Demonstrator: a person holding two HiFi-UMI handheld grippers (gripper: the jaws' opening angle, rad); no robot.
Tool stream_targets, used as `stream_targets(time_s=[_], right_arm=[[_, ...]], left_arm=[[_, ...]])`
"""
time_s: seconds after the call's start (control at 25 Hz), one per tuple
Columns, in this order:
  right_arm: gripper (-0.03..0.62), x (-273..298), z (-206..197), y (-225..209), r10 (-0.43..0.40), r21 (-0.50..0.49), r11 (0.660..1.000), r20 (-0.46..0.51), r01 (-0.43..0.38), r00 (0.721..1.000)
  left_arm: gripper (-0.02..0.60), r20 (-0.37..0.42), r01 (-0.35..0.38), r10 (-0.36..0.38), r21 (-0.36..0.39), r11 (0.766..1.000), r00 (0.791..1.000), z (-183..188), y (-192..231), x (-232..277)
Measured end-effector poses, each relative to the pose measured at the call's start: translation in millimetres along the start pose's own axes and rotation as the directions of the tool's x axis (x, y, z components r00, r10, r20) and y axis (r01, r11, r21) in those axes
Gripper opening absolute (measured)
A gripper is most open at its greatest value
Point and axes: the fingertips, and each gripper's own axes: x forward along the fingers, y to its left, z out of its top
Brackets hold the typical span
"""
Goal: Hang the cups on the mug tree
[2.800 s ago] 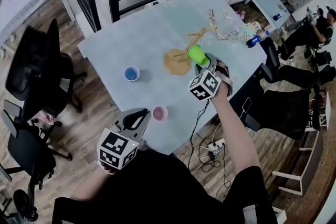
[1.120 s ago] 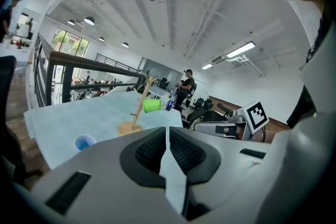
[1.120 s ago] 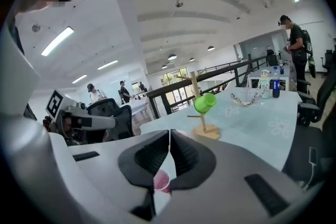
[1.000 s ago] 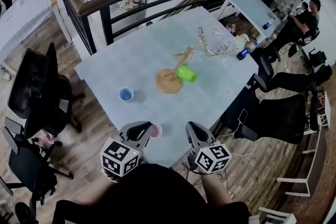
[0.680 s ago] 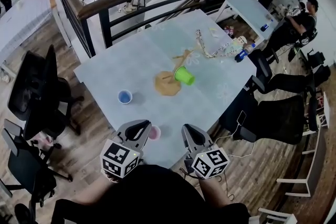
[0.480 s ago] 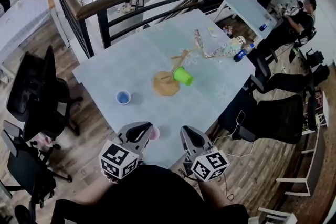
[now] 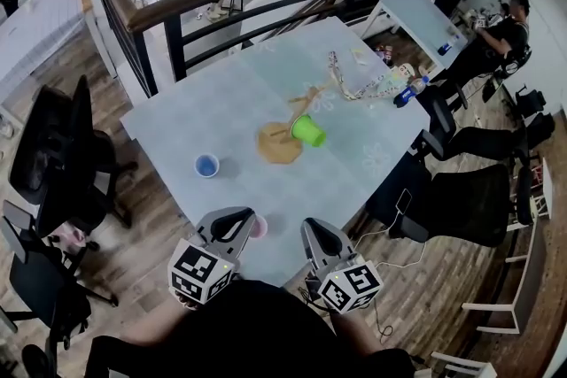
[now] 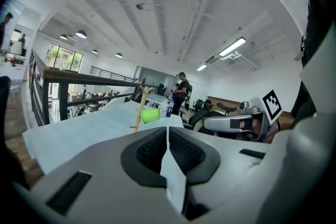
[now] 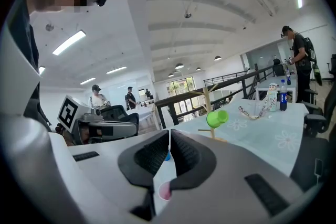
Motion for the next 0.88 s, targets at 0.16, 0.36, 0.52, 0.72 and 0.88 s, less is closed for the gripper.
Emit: stream_targets(time_s=[0.16, 0.36, 0.52, 0.72, 0.88], right_arm=[[0.035, 1, -2, 0, 0.006, 0.008, 1.000, 0.001, -0.006, 1.000], [0.035, 2, -1, 2, 0.006, 0.007, 1.000, 0.001, -0.006, 1.000], [0.035, 0, -7, 4, 0.010, 0.013, 1.000, -0.006, -0.010, 1.000], [0.035, -3, -11, 7, 0.017, 0.016, 1.000, -0.011, -0.017, 1.000], [0.035, -4, -10, 8, 0.020, 0.016, 1.000, -0.010, -0.020, 1.000]], left_arm=[[0.029, 0.014, -0.005, 0.005, -0.002, 1.000, 1.000, 1, 1, -1], [0.026, 0.014, 0.011, -0.011, 0.006, 1.000, 1.000, 3, -2, 0], [0.023, 0.015, 0.026, -0.026, 0.016, 1.000, 1.000, 2, -8, 1], [0.023, 0.014, 0.028, -0.028, 0.013, 1.000, 1.000, 1, -10, 1], [0.021, 0.015, 0.031, -0.031, 0.008, 0.999, 0.999, 2, -12, 1]])
